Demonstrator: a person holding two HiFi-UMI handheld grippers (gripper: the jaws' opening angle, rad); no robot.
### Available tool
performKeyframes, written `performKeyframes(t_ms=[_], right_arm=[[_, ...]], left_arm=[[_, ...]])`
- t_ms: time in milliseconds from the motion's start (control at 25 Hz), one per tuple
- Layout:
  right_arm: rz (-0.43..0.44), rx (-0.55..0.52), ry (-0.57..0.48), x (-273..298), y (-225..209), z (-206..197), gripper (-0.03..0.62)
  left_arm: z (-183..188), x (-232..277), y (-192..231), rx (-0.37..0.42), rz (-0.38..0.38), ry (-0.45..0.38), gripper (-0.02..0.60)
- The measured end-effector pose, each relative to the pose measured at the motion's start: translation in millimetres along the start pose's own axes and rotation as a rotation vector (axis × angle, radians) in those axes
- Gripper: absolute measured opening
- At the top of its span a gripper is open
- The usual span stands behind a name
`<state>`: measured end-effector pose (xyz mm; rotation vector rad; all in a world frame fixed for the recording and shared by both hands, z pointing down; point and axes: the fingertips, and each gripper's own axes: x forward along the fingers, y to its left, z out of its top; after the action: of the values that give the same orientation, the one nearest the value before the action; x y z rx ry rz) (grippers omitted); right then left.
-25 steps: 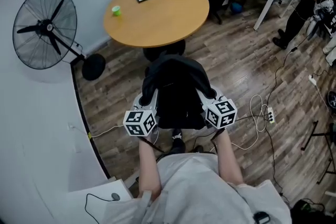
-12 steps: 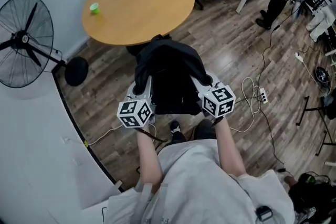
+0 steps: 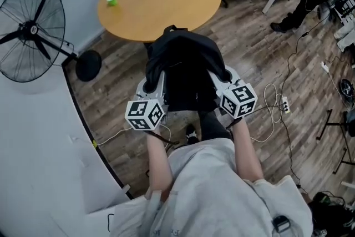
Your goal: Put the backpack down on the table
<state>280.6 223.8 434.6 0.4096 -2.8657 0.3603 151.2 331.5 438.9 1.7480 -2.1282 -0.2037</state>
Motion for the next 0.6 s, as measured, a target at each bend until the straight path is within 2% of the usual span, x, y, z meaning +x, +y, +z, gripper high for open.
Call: performKeyframes(t_ms=[320, 600], right_arm=[[0.071, 0.020, -0.015, 53.0, -9.9, 1.8, 0.055], [0.087, 0.048, -0.027, 126.4, -30.7, 21.0, 0.055]], left_arm=[[11.2, 15.5, 31.5, 0.040, 0.063, -0.001, 0.048], [41.6, 66.1, 81.5, 0.071, 0.074, 0.018, 0.048]])
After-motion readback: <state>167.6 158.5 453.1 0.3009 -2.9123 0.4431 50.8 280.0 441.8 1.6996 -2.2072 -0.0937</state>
